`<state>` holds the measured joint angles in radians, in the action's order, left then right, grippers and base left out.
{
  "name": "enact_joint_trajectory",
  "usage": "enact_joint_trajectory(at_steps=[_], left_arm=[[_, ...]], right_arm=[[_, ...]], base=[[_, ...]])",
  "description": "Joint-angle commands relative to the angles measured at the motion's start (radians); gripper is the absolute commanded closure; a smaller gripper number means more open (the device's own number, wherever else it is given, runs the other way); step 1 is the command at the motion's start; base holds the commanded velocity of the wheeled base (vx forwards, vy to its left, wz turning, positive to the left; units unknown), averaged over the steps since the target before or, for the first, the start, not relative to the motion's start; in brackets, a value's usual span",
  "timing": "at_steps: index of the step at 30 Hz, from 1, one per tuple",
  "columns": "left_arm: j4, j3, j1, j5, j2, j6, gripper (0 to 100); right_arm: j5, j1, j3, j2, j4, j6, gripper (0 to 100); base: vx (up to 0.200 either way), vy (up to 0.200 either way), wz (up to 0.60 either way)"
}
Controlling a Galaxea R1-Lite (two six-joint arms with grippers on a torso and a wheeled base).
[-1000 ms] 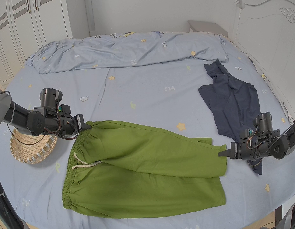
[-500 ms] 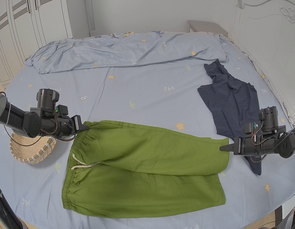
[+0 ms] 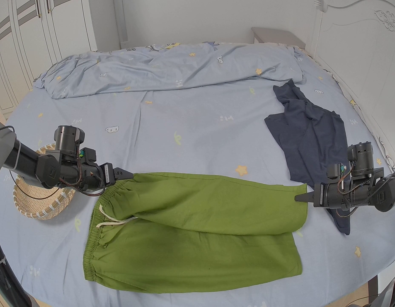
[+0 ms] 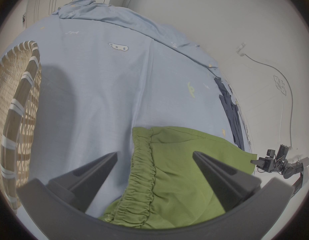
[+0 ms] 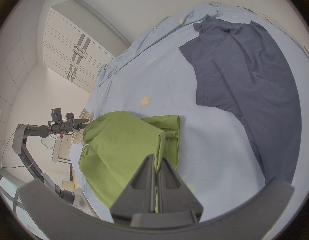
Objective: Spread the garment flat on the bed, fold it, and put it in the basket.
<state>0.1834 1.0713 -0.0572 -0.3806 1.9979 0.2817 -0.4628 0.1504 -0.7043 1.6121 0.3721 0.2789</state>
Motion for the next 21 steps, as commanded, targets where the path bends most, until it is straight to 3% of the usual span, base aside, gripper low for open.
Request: enact_joint_trajectory(at_steps=[1, 14, 15, 21], left_arm=[[0.004, -0.001, -0.003, 0.000, 0.007, 0.001, 0], [0.005, 0.010, -0.003, 0.000, 0.027, 0.001, 0], [0.018, 0.010, -0.003, 0.000, 0.035, 0.002, 100], [0.047, 0.007, 0.000, 0.003, 0.048, 0.004, 100]], right_arm=[[0.000, 0.001, 0.002, -0.001, 0.001, 0.000, 100], [0.000, 0.003, 0.003, 0.000, 0.001, -0.001, 100], [0.000, 0.003, 0.006, 0.000, 0.002, -0.001, 100], [0.000, 0.003, 0.006, 0.000, 0.002, -0.001, 100]], base=[[0.000, 0.000, 0.00], [0.000, 0.000, 0.00], [0.000, 0.000, 0.00], [0.000, 0.000, 0.00]])
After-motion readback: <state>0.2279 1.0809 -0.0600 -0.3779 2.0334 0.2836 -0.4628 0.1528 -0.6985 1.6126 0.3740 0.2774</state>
